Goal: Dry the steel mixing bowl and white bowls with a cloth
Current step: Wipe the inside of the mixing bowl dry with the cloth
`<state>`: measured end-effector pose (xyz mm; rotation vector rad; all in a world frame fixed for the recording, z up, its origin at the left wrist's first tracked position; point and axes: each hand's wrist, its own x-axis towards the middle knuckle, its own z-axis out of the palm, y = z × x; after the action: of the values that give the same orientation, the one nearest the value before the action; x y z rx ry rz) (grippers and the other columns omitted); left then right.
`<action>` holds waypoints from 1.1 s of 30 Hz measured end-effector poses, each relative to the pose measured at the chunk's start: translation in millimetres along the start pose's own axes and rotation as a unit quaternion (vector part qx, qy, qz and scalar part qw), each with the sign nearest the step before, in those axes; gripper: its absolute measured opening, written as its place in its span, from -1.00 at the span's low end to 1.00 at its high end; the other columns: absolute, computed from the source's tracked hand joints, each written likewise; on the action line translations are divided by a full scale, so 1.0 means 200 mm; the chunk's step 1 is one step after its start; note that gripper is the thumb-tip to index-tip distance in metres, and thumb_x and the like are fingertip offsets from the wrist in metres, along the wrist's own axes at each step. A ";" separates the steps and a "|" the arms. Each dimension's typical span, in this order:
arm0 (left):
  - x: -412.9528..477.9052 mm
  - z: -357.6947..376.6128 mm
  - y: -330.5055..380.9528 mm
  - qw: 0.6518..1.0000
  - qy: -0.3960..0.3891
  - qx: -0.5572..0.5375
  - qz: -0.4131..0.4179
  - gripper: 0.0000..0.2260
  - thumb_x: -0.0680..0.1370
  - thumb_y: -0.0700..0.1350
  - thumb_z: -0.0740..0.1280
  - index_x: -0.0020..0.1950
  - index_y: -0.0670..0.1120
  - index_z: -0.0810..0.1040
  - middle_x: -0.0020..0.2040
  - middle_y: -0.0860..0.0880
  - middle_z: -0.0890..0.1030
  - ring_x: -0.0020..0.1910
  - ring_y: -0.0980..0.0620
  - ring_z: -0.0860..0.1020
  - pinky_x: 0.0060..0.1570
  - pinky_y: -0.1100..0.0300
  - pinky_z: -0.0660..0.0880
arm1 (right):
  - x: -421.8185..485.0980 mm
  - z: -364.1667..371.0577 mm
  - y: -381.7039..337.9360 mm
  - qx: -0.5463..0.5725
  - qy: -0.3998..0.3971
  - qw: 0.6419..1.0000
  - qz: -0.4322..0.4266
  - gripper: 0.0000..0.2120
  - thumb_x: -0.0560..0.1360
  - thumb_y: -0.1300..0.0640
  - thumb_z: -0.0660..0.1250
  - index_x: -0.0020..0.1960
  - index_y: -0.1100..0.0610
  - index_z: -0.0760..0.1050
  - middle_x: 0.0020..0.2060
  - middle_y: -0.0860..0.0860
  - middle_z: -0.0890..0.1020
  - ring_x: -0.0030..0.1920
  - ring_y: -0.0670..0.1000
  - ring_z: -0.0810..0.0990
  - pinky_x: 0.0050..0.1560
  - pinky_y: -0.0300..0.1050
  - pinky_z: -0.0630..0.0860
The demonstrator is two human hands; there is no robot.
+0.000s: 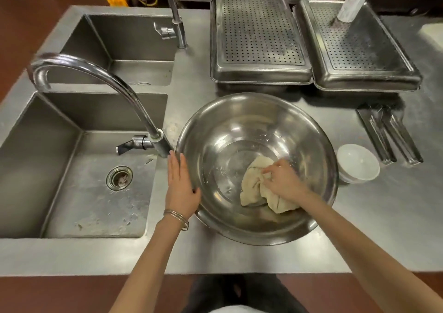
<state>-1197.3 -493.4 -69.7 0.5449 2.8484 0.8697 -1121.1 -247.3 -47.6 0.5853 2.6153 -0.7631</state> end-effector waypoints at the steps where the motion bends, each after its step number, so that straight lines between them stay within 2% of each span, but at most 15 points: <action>1: 0.00 0.01 0.01 0.999 0.007 -0.025 -0.022 -0.20 0.43 -0.32 0.31 0.51 -0.18 -0.14 0.50 -0.06 -0.25 0.48 0.02 -0.24 0.29 0.41 -0.07 | 0.05 0.06 0.01 -0.034 -0.050 0.998 0.021 -0.47 0.49 -0.15 0.24 0.37 0.07 0.31 0.32 0.21 0.30 0.33 0.15 0.26 0.29 -0.19 0.15; 3: 0.01 0.03 0.03 0.997 0.019 -0.054 -0.056 -0.20 0.43 -0.35 0.30 0.51 -0.17 -0.15 0.52 -0.06 -0.23 0.50 0.00 -0.14 0.18 0.39 0.14 | 0.12 0.16 0.02 -0.064 -0.120 0.989 0.062 -0.05 0.23 -0.55 0.11 0.47 -0.07 0.01 0.45 0.23 0.05 0.44 0.29 0.00 0.38 0.19 0.06; 5: 0.01 0.04 0.05 0.995 0.031 -0.055 -0.077 -0.21 0.42 -0.38 0.28 0.50 -0.19 -0.13 0.53 -0.09 -0.17 0.51 -0.01 -0.11 0.25 0.37 0.11 | 0.17 0.26 0.02 -0.073 -0.094 0.989 0.093 0.04 0.18 -0.56 0.11 0.48 -0.15 -0.22 0.48 0.18 -0.17 0.44 0.35 -0.19 0.34 0.36 -0.01; 8: 0.02 0.06 0.04 0.996 0.034 -0.044 -0.067 -0.22 0.40 -0.41 0.26 0.49 -0.24 -0.11 0.52 -0.17 -0.11 0.51 -0.09 -0.13 0.45 0.18 -0.05 | 0.17 0.36 -0.04 -0.171 0.028 0.983 0.053 -0.21 0.42 -0.29 0.21 0.49 -0.06 -0.07 0.45 0.21 -0.02 0.40 0.36 -0.02 0.35 0.31 0.13; 9: 0.03 0.06 0.03 0.996 0.030 -0.045 -0.067 -0.22 0.39 -0.42 0.26 0.49 -0.25 -0.11 0.52 -0.18 -0.09 0.51 -0.09 -0.13 0.46 0.13 -0.05 | 0.17 0.39 -0.05 -0.191 0.029 0.981 -0.003 -0.28 0.44 -0.20 0.24 0.48 -0.06 0.00 0.45 0.18 0.02 0.37 0.36 0.04 0.34 0.27 0.20; 11: 0.05 0.05 0.00 0.997 0.029 -0.051 -0.057 -0.22 0.39 -0.43 0.26 0.50 -0.22 -0.10 0.53 -0.15 -0.08 0.51 -0.08 -0.12 0.47 0.11 -0.01 | 0.15 0.39 -0.08 -0.220 -0.034 0.963 -0.150 -0.35 0.42 -0.08 0.32 0.44 -0.13 0.13 0.45 0.08 0.09 0.33 0.31 0.11 0.27 0.18 0.32; 13: 0.08 0.02 -0.02 0.997 0.017 -0.065 -0.042 -0.21 0.40 -0.45 0.25 0.50 -0.17 -0.11 0.53 -0.08 -0.11 0.51 -0.05 -0.14 0.42 0.29 0.00 | 0.13 0.35 -0.07 -0.248 -0.100 0.929 -0.255 -0.44 0.41 -0.04 0.34 0.36 -0.21 0.26 0.40 -0.02 0.18 0.29 0.21 0.17 0.21 0.13 0.35; 15: 0.11 0.00 -0.02 0.995 0.005 -0.086 -0.043 -0.21 0.39 -0.48 0.23 0.51 -0.13 -0.08 0.53 -0.03 -0.12 0.50 0.00 -0.16 0.23 0.64 -0.09 | 0.13 0.25 -0.03 -0.251 -0.078 0.925 -0.273 -0.54 0.43 -0.03 0.31 0.30 -0.24 0.34 0.34 -0.05 0.26 0.28 0.14 0.23 0.19 0.08 0.34; 17: 0.11 0.01 -0.01 0.990 0.042 -0.115 -0.074 -0.23 0.38 -0.49 0.24 0.50 -0.14 -0.01 0.53 -0.04 -0.08 0.50 0.02 -0.07 0.06 0.77 -0.06 | 0.20 0.15 0.06 -0.228 0.021 0.951 -0.208 -0.53 0.42 0.02 0.32 0.29 -0.25 0.35 0.30 0.01 0.30 0.26 0.15 0.27 0.20 0.06 0.35; 19: 0.10 0.02 0.02 0.984 0.072 -0.118 -0.112 -0.25 0.40 -0.46 0.25 0.50 -0.14 0.02 0.53 -0.05 0.00 0.46 0.03 0.11 0.05 0.70 0.09 | 0.34 0.09 0.14 -0.190 0.123 0.971 -0.083 -0.49 0.41 -0.01 0.36 0.32 -0.20 0.31 0.26 0.11 0.28 0.20 0.20 0.28 0.19 0.08 0.36; 22: 0.11 0.03 0.02 0.983 0.076 -0.119 -0.120 -0.27 0.40 -0.46 0.22 0.50 -0.13 0.05 0.49 -0.08 0.17 0.30 0.09 0.26 -0.01 0.63 0.11 | 0.58 0.15 0.07 -0.130 0.174 0.975 0.056 -0.39 0.47 -0.11 0.29 0.44 0.04 0.19 0.29 0.27 0.23 0.23 0.29 0.25 0.22 0.15 0.27; 24: 0.11 0.03 0.02 0.983 0.077 -0.123 -0.113 -0.27 0.38 -0.48 0.23 0.49 -0.16 0.08 0.46 -0.11 0.22 0.27 0.08 0.26 -0.02 0.72 0.06 | 0.66 0.25 -0.08 -0.115 0.183 0.974 0.065 -0.39 0.47 -0.08 0.29 0.43 0.07 0.18 0.31 0.30 0.20 0.25 0.32 0.20 0.21 0.19 0.30; 26: 0.11 0.04 0.01 0.984 0.078 -0.124 -0.097 -0.27 0.35 -0.49 0.22 0.49 -0.17 0.09 0.46 -0.13 0.23 0.26 0.08 0.26 -0.02 0.72 0.08 | 0.66 0.35 -0.22 -0.116 0.162 0.980 -0.001 -0.43 0.46 -0.04 0.29 0.42 -0.03 0.20 0.35 0.23 0.16 0.24 0.30 0.19 0.21 0.16 0.32; 29: 0.11 0.03 0.01 0.985 0.080 -0.116 -0.099 -0.26 0.35 -0.47 0.22 0.49 -0.15 0.09 0.47 -0.10 0.22 0.29 0.01 0.30 0.01 0.54 0.18 | 0.52 0.47 -0.30 -0.118 0.075 0.972 -0.186 -0.44 0.41 0.06 0.32 0.38 -0.09 0.29 0.35 0.17 0.25 0.24 0.26 0.23 0.25 0.09 0.32; 33: 0.13 0.02 0.00 0.986 0.066 -0.122 -0.088 -0.27 0.37 -0.47 0.22 0.49 -0.13 0.09 0.47 -0.09 0.22 0.33 0.02 0.27 0.07 0.57 0.11 | 0.32 0.44 -0.17 -0.121 -0.111 0.912 -0.375 -0.53 0.39 0.08 0.32 0.28 -0.13 0.41 0.29 0.06 0.35 0.23 0.15 0.26 0.15 0.03 0.36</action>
<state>-1220.9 -482.8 -73.1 0.2088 2.7895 1.2384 -1173.1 -304.6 -130.6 -0.5889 2.6276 -0.6296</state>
